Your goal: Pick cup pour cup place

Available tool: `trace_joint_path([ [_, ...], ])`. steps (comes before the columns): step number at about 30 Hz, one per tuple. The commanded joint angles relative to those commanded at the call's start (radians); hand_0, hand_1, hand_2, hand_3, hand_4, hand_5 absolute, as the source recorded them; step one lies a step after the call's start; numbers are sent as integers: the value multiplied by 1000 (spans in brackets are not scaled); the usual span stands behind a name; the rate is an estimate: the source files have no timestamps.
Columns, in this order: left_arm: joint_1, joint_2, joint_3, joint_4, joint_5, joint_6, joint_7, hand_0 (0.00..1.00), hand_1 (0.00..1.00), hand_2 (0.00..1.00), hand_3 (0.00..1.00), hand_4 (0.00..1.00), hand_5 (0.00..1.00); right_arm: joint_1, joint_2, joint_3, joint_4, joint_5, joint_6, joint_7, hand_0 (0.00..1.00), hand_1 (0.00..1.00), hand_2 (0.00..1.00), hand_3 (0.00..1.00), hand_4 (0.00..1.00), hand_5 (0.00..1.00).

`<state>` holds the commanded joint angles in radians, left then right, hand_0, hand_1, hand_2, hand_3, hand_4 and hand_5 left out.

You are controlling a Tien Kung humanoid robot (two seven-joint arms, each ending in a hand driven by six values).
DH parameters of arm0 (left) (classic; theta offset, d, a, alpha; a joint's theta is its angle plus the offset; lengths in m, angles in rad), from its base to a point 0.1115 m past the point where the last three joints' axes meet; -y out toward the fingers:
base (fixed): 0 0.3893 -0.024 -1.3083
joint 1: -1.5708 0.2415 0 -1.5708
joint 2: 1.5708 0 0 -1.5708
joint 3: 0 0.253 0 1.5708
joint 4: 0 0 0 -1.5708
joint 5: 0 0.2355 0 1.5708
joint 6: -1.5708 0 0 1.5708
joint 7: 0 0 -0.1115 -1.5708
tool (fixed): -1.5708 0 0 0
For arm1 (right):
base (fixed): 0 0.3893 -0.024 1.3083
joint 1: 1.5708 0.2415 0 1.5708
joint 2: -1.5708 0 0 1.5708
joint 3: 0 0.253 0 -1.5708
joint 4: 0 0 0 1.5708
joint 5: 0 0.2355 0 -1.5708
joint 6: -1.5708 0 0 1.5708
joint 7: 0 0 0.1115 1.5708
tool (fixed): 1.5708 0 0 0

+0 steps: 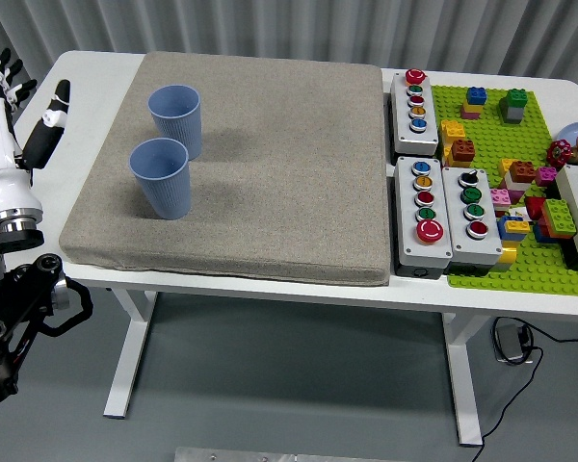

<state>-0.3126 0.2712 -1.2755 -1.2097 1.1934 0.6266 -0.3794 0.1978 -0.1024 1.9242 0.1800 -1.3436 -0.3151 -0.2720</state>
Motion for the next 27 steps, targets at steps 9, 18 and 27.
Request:
trace_joint_path([
  [9,-77,5,-23,66,-254,-142,16,735,753,893,904,889,664,11,-2,-11,0,22,-4,1,673,594,549,572,2,52],
  [18,-86,-14,-58,76,-548,-228,-8,735,752,885,876,891,711,18,-1,-11,0,24,-4,0,673,594,549,572,2,53],
  [27,-8,-98,-52,-70,-584,-45,-164,713,723,822,780,658,998,25,4,-7,0,25,-2,-2,673,594,549,573,2,54],
])
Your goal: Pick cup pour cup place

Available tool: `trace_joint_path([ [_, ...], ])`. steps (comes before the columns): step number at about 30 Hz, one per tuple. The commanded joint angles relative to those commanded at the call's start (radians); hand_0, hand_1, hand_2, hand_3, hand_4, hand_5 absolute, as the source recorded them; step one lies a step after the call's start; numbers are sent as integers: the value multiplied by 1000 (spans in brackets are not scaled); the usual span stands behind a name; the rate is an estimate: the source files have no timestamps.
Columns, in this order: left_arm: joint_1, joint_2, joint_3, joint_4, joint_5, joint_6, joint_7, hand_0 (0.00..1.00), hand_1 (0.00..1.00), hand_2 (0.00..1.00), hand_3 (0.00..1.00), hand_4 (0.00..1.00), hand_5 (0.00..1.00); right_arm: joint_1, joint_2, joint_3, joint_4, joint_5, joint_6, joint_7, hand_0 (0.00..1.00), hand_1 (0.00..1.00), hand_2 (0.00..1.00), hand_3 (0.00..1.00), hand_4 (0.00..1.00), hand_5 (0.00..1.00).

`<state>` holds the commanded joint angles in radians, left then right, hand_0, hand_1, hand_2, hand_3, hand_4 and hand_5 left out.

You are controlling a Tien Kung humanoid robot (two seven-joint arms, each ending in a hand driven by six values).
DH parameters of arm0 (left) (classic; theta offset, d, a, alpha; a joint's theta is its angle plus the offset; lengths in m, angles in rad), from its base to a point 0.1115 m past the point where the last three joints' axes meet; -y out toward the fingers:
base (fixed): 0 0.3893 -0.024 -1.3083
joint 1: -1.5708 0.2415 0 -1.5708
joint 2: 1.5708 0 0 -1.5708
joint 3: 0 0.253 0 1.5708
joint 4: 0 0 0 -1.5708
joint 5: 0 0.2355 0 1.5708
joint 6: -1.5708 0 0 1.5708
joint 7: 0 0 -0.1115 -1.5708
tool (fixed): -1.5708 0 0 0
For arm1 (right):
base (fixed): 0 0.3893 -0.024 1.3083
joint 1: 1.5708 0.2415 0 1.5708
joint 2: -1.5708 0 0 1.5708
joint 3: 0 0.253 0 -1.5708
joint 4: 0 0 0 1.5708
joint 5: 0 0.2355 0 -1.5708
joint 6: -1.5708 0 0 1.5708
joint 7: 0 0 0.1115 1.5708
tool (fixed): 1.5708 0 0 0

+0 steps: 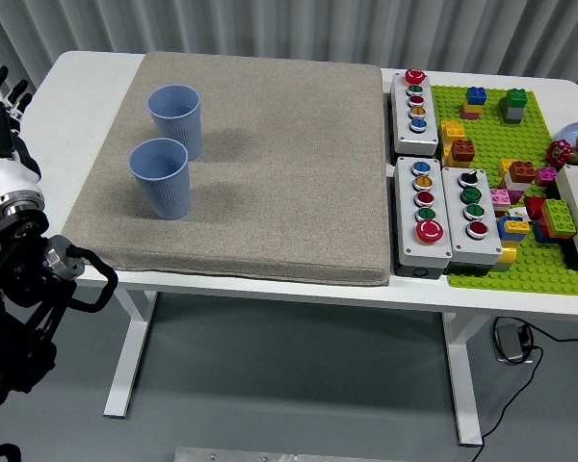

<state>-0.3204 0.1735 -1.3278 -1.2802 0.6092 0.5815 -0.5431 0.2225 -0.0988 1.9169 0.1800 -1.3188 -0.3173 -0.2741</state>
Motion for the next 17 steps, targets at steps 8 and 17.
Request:
trace_joint_path([
  [8,47,-44,3,-95,30,33,-19,713,720,815,781,649,998,8,1,-4,0,8,0,1,673,594,550,573,2,56],
  [17,48,-50,-20,-98,42,30,-11,712,719,812,778,647,998,13,2,-13,0,25,-6,3,673,594,549,574,2,53],
])
